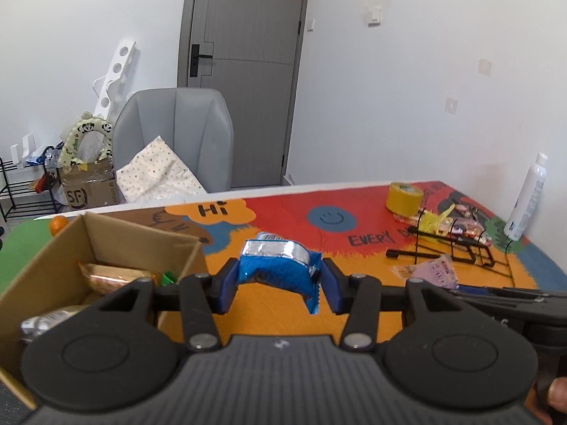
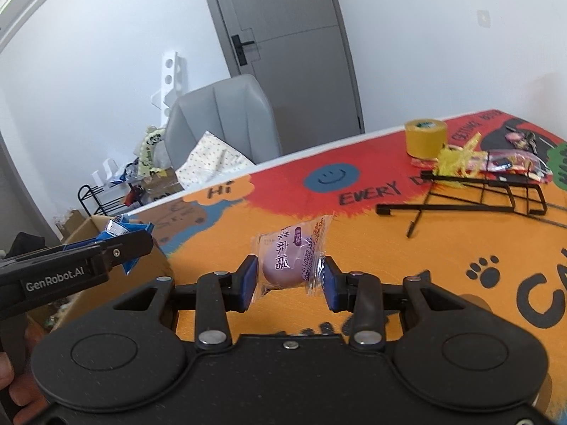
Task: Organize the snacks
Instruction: 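Carry the blue bag and pink snack with both tools over the box, then open both tools to drop the blue bag and pink snack into the box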
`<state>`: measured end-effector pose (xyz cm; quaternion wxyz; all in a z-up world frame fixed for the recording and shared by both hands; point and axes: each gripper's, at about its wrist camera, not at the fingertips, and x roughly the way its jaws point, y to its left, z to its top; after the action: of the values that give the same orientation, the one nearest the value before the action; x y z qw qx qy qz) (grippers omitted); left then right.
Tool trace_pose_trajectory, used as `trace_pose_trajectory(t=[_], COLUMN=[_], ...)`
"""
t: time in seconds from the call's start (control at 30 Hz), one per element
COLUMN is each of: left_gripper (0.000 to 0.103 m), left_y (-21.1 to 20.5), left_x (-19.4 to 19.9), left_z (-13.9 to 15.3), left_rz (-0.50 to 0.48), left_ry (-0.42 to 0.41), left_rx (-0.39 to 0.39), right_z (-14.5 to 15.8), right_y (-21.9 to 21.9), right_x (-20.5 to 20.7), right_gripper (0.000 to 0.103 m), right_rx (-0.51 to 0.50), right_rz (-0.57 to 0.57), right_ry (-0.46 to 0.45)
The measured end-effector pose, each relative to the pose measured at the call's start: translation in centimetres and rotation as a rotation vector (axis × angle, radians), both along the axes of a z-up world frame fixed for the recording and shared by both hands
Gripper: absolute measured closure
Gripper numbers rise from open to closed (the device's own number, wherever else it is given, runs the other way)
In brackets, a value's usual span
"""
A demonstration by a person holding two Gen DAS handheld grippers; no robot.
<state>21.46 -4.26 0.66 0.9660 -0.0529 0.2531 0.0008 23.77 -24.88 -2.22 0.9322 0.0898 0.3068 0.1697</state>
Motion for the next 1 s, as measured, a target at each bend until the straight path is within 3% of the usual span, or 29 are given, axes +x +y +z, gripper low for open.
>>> trace_pose_trajectory(t=[0.5,1.0], left_gripper=[0.055,0.055], left_y=[6.6,14.3], left_x=[-3.7,-4.6], left_z=[3.5,3.1], left_rz=[0.1,0.227], left_ry=[-0.044,-0.031], left_rx=[-0.01,-0.065], right_z=[2.8,3.5], right_y=[4.4,8.8], right_x=[-0.7,-0.2], right_gripper=[0.067,0.067], right_rx=[0.026,0.009], right_rz=[0.101,0.161], right_ry=[-0.048,-0.063])
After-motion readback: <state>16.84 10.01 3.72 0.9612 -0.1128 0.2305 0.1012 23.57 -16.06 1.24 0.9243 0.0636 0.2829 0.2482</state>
